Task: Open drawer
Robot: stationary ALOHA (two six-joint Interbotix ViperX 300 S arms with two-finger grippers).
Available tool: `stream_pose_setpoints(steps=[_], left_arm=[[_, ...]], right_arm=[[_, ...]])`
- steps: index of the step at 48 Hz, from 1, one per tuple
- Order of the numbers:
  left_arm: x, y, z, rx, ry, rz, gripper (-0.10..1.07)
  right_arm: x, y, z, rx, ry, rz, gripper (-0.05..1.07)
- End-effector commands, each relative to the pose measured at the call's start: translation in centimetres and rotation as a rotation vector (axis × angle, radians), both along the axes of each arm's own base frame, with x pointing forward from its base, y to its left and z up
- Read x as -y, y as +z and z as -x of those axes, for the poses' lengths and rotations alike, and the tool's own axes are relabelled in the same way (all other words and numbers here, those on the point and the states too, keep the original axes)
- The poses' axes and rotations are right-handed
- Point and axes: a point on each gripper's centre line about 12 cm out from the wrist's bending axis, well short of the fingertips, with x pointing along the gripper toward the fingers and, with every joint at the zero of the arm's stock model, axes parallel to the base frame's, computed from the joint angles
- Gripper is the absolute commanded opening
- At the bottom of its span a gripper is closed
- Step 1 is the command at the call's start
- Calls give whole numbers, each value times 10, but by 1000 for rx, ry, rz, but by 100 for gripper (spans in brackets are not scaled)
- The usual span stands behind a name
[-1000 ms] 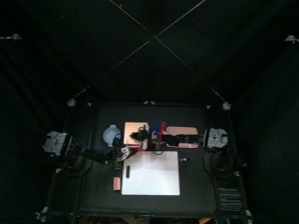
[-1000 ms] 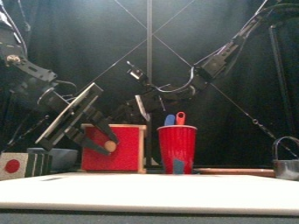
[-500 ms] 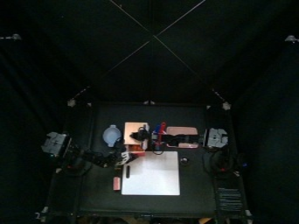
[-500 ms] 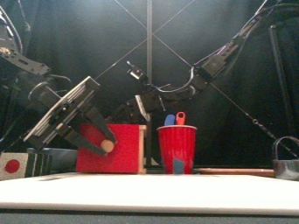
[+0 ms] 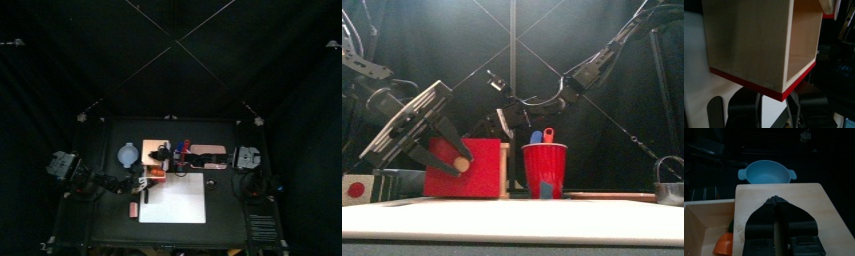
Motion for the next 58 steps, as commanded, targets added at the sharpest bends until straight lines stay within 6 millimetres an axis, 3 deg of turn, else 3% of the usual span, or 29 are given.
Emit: stream_pose_setpoints(steps=[1, 58], left_arm=[[6, 6, -7, 26, -16, 3, 58], [20, -3, -1, -32, -92, 7, 59]], right_arm=[[7, 8, 2, 12, -15, 5, 4], [10, 7, 3, 9, -22, 4, 4]])
